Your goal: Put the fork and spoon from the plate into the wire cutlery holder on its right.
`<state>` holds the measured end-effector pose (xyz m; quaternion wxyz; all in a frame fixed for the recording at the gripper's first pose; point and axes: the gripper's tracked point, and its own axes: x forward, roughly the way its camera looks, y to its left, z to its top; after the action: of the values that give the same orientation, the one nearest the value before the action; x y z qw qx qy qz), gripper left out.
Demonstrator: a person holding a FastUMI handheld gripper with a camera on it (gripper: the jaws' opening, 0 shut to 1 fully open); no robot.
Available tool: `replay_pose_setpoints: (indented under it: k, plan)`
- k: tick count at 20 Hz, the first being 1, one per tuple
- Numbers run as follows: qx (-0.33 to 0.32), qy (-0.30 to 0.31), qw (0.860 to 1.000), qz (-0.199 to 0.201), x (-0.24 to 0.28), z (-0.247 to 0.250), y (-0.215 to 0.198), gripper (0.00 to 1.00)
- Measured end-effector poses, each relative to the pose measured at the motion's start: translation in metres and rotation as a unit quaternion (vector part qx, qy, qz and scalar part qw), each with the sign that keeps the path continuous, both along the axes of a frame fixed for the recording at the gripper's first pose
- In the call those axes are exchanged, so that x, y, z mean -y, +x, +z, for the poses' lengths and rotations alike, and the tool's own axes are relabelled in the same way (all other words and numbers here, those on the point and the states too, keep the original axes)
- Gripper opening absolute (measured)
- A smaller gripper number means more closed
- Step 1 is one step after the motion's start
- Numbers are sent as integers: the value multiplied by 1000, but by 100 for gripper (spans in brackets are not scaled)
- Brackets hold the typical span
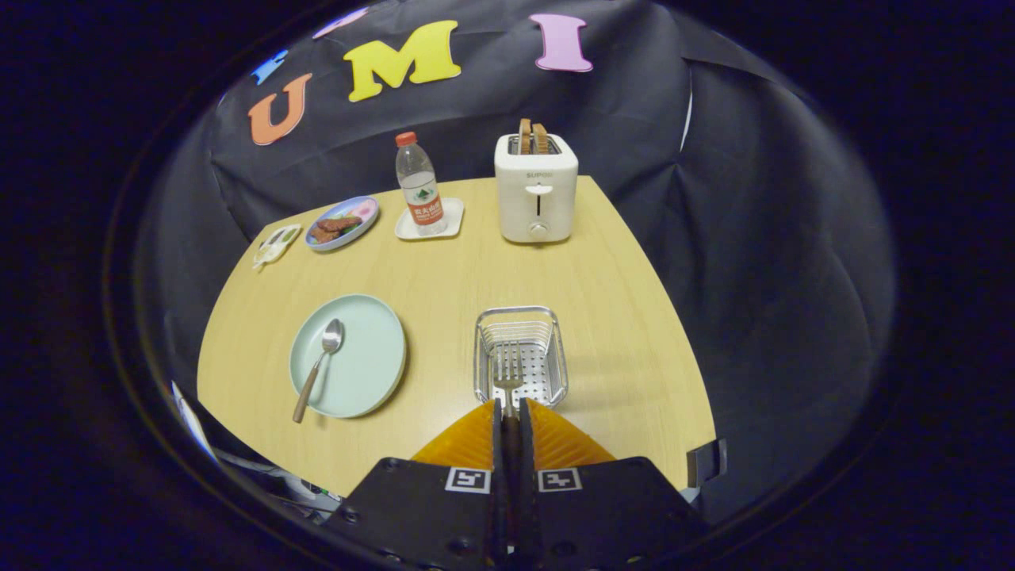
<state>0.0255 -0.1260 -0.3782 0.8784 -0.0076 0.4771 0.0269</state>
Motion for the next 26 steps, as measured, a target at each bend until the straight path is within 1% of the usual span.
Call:
replay_pose_setpoints:
  k: [3,4,5,8,10,11,12,14,16,17,18,20,26]
  plan:
    - [19,1,1000,2,2,8,5,9]
    - [24,-6,1000,3,5,11,9,7]
    - [31,-9,999,5,4,15,13,6]
    - [47,-11,999,10,-2,27,20,10]
    - [56,-5,998,16,-10,29,24,23]
    - [58,0,998,21,-16,28,23,36]
    - [59,3,998,25,-23,28,24,51]
    - [61,10,998,33,-36,26,25,69]
    - [60,15,997,42,-53,23,24,80]
    - [59,17,997,47,-63,21,23,81]
    - [59,17,997,53,-71,20,24,87]
    - [59,17,996,65,-91,18,22,90]
    - [32,15,993,114,-160,-5,10,90]
